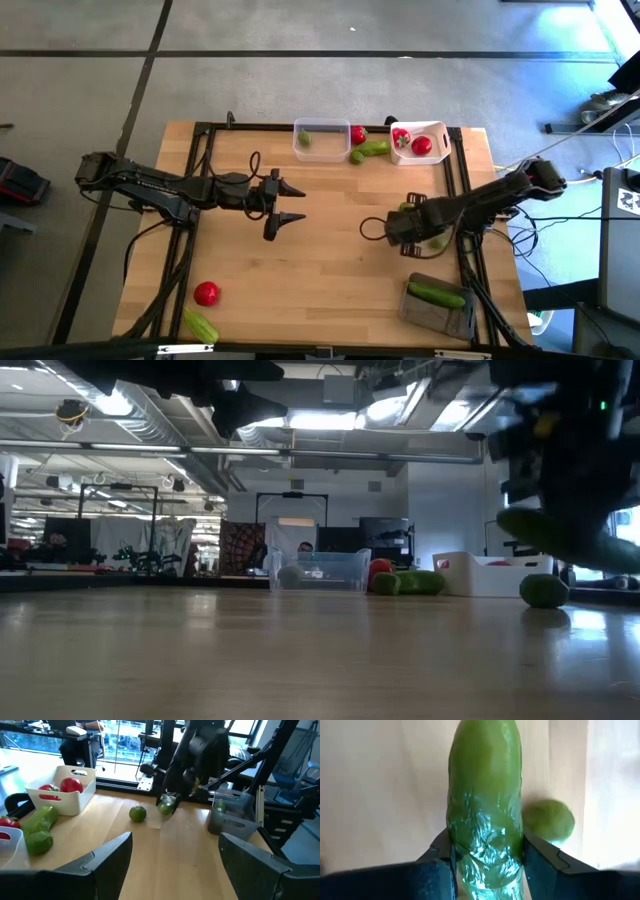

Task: Sort produce into baskets
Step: Put the green cucumber into the black bin

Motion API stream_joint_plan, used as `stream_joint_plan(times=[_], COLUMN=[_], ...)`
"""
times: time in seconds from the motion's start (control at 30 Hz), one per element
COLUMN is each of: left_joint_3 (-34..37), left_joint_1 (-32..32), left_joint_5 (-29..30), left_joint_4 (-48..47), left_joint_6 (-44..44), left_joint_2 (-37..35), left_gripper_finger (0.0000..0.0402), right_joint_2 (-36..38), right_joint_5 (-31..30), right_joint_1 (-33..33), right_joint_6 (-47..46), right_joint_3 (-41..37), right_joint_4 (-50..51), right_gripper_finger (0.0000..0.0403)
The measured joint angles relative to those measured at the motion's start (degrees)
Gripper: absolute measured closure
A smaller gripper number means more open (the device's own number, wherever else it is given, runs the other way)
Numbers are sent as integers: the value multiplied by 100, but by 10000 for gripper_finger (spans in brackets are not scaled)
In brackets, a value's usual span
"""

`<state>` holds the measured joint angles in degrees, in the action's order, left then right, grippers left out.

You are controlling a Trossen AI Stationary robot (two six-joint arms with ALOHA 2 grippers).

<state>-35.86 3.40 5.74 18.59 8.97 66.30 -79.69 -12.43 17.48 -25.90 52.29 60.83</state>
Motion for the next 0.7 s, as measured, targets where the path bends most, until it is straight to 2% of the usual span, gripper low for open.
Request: stream_joint_plan(times=[0.43,0.7], left_joint_3=[0,0], left_joint_1=[0,0], left_joint_5=[2,2], left_joint_4=[0,0], left_joint_6=[-2,-54], left_joint_2=[0,0], left_gripper_finger=[109,109], right_joint_2=[243,242], right_joint_5=[-2,189], right_joint_1=[963,1768], right_joint_6=[-1127,-2155], right_joint_3=[1119,1331], right_joint_4=[458,405], right_gripper_finger=[269,269])
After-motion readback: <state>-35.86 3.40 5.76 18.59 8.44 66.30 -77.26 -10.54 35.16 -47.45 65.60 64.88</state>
